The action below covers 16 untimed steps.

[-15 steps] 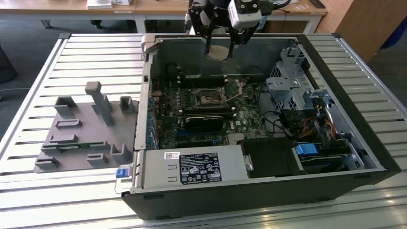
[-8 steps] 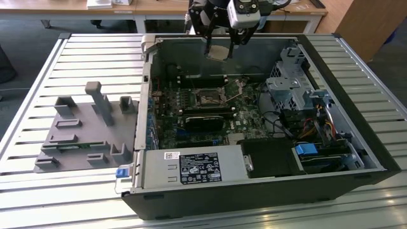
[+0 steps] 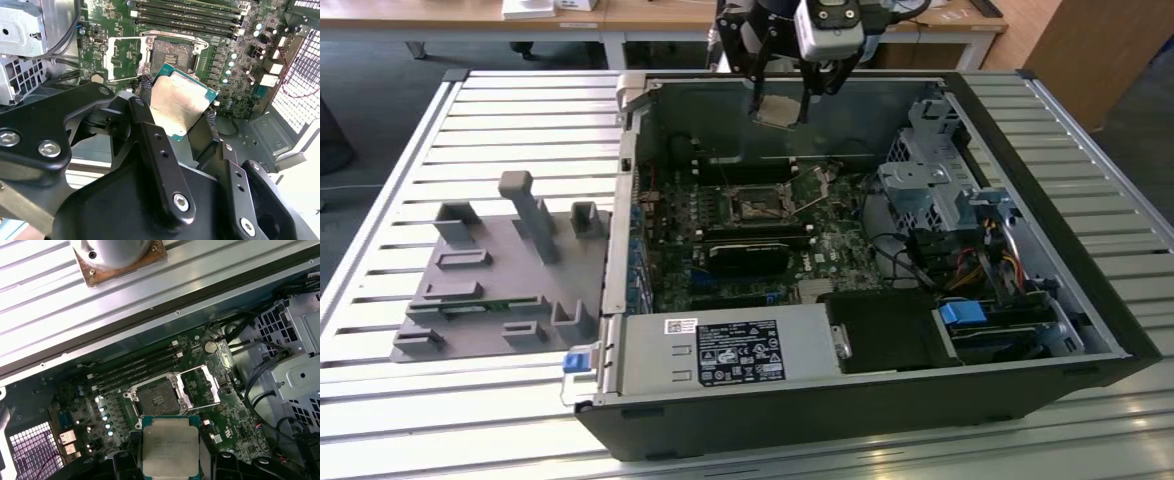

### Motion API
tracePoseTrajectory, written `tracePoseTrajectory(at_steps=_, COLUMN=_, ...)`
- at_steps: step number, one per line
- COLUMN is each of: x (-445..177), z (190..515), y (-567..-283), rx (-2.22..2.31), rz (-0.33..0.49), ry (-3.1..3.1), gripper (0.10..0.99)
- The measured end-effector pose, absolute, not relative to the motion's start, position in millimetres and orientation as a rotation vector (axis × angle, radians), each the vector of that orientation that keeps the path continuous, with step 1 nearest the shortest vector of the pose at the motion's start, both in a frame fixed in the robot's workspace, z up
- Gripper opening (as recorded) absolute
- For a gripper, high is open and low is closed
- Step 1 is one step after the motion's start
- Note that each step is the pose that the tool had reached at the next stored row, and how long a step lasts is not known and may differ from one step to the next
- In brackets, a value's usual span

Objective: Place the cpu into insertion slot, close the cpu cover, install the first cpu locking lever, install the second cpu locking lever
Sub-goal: 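Place the cpu into insertion slot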

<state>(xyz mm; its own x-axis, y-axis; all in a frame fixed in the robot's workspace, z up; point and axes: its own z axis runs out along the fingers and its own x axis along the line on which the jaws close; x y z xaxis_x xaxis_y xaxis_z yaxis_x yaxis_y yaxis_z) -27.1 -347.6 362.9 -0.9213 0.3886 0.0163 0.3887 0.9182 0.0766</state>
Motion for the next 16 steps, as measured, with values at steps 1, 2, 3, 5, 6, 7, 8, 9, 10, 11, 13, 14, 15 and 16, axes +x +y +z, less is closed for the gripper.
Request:
tracePoseTrajectory(at_steps=1, x=-27.1, z=362.9, y=-347.6, rx=-0.629, rz=-0.123, ry=-3.075, gripper=0.541)
tracePoseTrajectory(at_steps=2, x=-27.1, z=362.8, y=-347.6, rx=-0.635, rz=-0.123, ry=-3.074, gripper=0.541)
tracePoseTrajectory(at_steps=3, x=-27.1, z=362.8, y=-347.6, rx=-0.64, rz=-0.123, ry=-3.073, gripper=0.541)
tracePoseTrajectory(at_steps=5, x=-27.1, z=362.6, y=-347.6, rx=-0.651, rz=-0.123, ry=-3.071, gripper=0.541)
tracePoseTrajectory(at_steps=6, x=-27.1, z=362.6, y=-347.6, rx=-0.656, rz=-0.123, ry=-3.07, gripper=0.541)
tracePoseTrajectory(at_steps=7, x=-27.1, z=362.6, y=-347.6, rx=-0.662, rz=-0.123, ry=-3.069, gripper=0.541)
tracePoseTrajectory(at_steps=8, x=-27.1, z=362.5, y=-347.6, rx=-0.667, rz=-0.123, ry=-3.068, gripper=0.541)
tracePoseTrajectory(at_steps=9, x=-27.1, z=362.5, y=-347.6, rx=-0.672, rz=-0.123, ry=-3.067, gripper=0.541)
tracePoseTrajectory(at_steps=10, x=-27.1, z=362.4, y=-347.6, rx=-0.677, rz=-0.123, ry=-3.066, gripper=0.541)
tracePoseTrajectory(at_steps=11, x=-27.1, z=362.4, y=-347.6, rx=-0.683, rz=-0.123, ry=-3.065, gripper=0.541)
tracePoseTrajectory(at_steps=13, x=-27.1, z=362.3, y=-347.6, rx=-0.693, rz=-0.123, ry=-3.063, gripper=0.541)
tracePoseTrajectory(at_steps=14, x=-27.1, z=362.2, y=-347.6, rx=-0.699, rz=-0.123, ry=-3.062, gripper=0.541)
tracePoseTrajectory(at_steps=15, x=-27.1, z=362.1, y=-347.5, rx=-0.704, rz=-0.123, ry=-3.061, gripper=0.541)
tracePoseTrajectory(at_steps=16, x=-27.1, z=362.1, y=-347.6, rx=-0.709, rz=-0.123, ry=-3.06, gripper=0.541)
